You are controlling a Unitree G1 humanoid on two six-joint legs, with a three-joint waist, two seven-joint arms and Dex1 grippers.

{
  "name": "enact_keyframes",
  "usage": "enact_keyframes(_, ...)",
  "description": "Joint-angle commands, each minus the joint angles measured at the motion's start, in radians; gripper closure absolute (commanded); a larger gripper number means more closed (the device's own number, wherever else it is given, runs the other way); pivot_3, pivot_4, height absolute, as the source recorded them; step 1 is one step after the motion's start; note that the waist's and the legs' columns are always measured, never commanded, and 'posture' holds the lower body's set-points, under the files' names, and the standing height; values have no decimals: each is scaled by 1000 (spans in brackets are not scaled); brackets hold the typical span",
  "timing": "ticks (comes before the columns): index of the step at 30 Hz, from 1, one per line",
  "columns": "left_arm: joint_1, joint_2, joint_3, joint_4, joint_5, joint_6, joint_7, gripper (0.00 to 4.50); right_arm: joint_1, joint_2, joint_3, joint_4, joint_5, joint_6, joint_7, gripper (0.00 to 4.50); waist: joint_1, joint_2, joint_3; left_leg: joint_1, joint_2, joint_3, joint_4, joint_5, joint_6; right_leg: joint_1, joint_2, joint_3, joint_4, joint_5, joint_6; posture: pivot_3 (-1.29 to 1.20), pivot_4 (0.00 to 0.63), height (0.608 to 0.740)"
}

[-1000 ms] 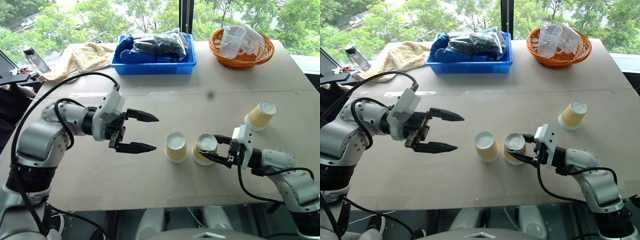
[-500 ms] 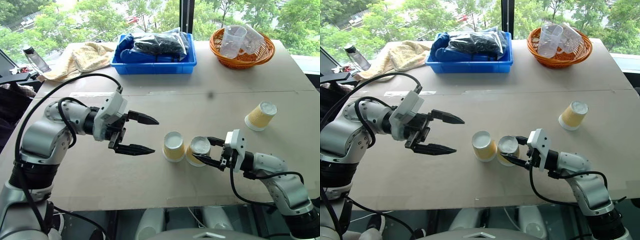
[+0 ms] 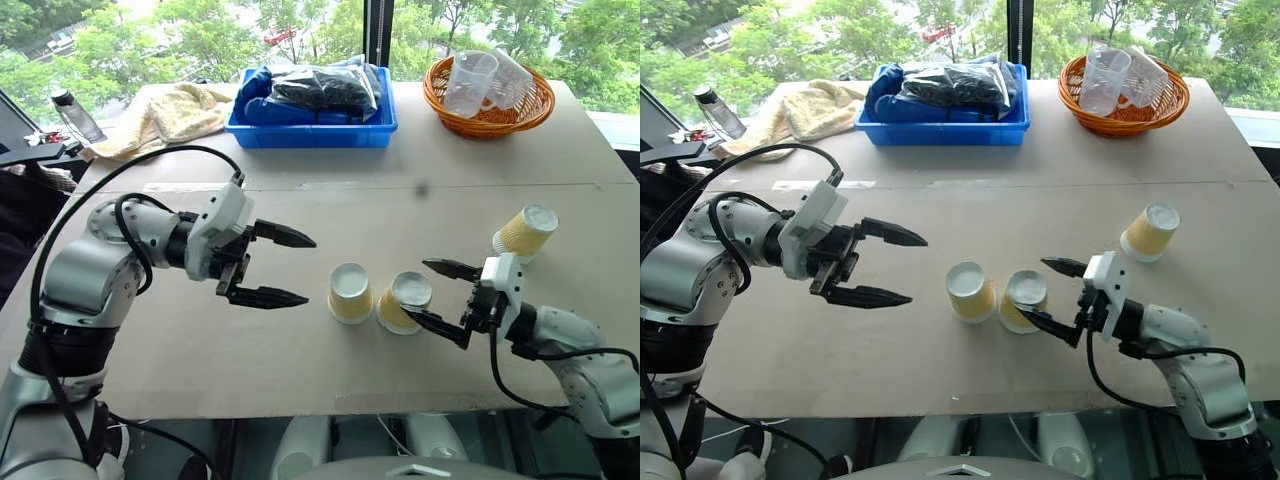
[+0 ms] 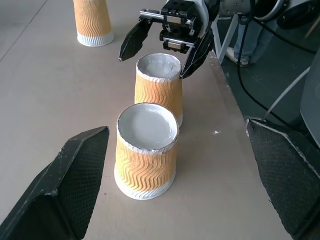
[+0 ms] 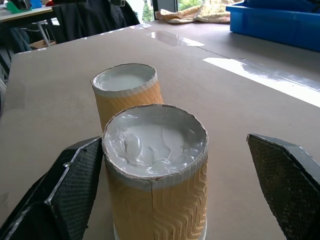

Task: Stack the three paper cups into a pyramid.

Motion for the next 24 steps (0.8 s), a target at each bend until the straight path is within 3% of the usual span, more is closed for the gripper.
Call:
enact_keyframes(1, -59, -24, 76, -14, -81, 53, 55, 0, 44, -4, -181, -104, 130, 43, -88, 19, 1, 0, 0, 0, 0, 0, 0, 0, 1, 0, 0, 0, 0, 0, 0, 0, 150, 740)
enact_keyframes(5, -91, -44, 77, 4, -85, 67, 72, 0, 87, -16, -333, -159, 253, 82, -156, 19, 1, 0, 0, 1, 0, 0, 2, -1, 2, 2, 0, 0, 1, 0, 0, 0, 150, 740)
enact_keyframes(8, -107, -56, 68, 22, -72, 58, 67, 0, 105, -22, -366, -162, 286, 94, -173, 19, -5, 0, 0, 1, 0, 0, 2, -1, 2, 2, 1, 0, 1, 0, 0, 0, 150, 740)
enact_keyframes(13, -128, -64, 47, 36, -55, 43, 39, 0, 85, 4, -298, -129, 205, 52, -196, 19, -5, 0, 0, 1, 0, 1, 2, -1, 2, 2, 1, 0, 1, 0, 0, 0, 150, 740)
enact_keyframes(16, -134, -59, 45, 40, -53, 39, 32, 0, 106, -39, -255, -146, 194, 68, -134, 19, -4, 0, 0, 1, 0, 1, 2, -1, 1, 2, 0, 0, 1, 0, 0, 0, 150, 740)
enact_keyframes(19, -126, -46, 35, 27, -44, 35, 13, 0, 152, -114, -154, -178, 142, 85, -51, 19, -4, 0, 0, 1, 0, 0, 2, 0, 0, 2, 1, 0, 1, 0, 0, 0, 150, 740)
enact_keyframes(24, -95, 11, 24, -30, -54, 49, -56, 0, 124, -131, 26, -165, 45, 53, -15, 19, -10, 0, 1, 1, 0, 0, 2, -1, 2, 2, 1, 0, 1, 0, 0, 0, 150, 740)
